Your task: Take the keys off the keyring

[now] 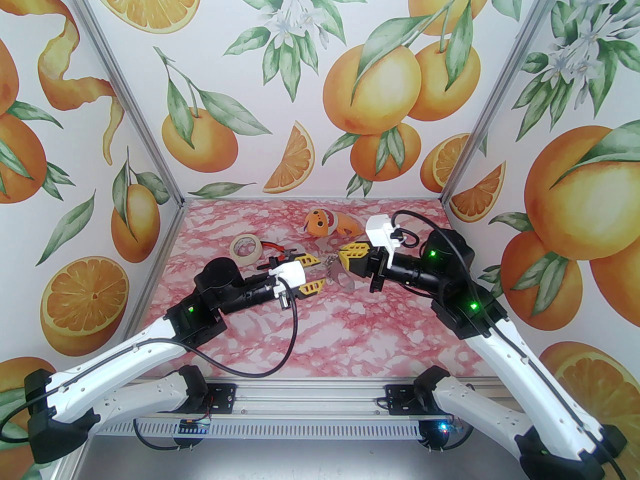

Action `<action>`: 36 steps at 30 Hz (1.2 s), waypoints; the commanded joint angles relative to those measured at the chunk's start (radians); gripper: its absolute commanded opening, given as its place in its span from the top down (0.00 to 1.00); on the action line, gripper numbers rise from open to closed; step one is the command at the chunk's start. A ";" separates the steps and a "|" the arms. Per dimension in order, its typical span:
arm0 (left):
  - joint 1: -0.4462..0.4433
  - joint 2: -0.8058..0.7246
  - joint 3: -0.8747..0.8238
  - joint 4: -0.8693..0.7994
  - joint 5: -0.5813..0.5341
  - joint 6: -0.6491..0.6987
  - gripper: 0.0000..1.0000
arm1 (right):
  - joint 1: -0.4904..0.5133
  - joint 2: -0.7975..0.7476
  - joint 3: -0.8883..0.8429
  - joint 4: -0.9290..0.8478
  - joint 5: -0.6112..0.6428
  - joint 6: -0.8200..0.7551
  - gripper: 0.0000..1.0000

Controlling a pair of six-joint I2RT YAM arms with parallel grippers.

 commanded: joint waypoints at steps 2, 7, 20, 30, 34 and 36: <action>0.010 0.034 -0.004 0.075 -0.016 0.044 0.59 | -0.010 -0.001 -0.024 0.090 -0.101 0.070 1.00; 0.037 0.065 -0.001 0.125 0.020 0.057 0.59 | -0.017 -0.004 -0.040 0.129 -0.134 0.110 1.00; 0.062 0.097 -0.007 0.169 0.150 0.017 0.64 | -0.019 -0.002 -0.066 0.193 -0.179 0.169 1.00; 0.065 0.119 -0.015 0.198 0.138 -0.006 0.73 | -0.020 -0.003 -0.076 0.213 -0.177 0.181 1.00; 0.064 0.128 -0.005 0.202 0.180 -0.007 0.72 | -0.019 -0.005 -0.083 0.225 -0.177 0.187 1.00; 0.064 0.130 -0.003 0.188 0.199 0.005 0.74 | -0.019 -0.004 -0.081 0.220 -0.178 0.187 1.00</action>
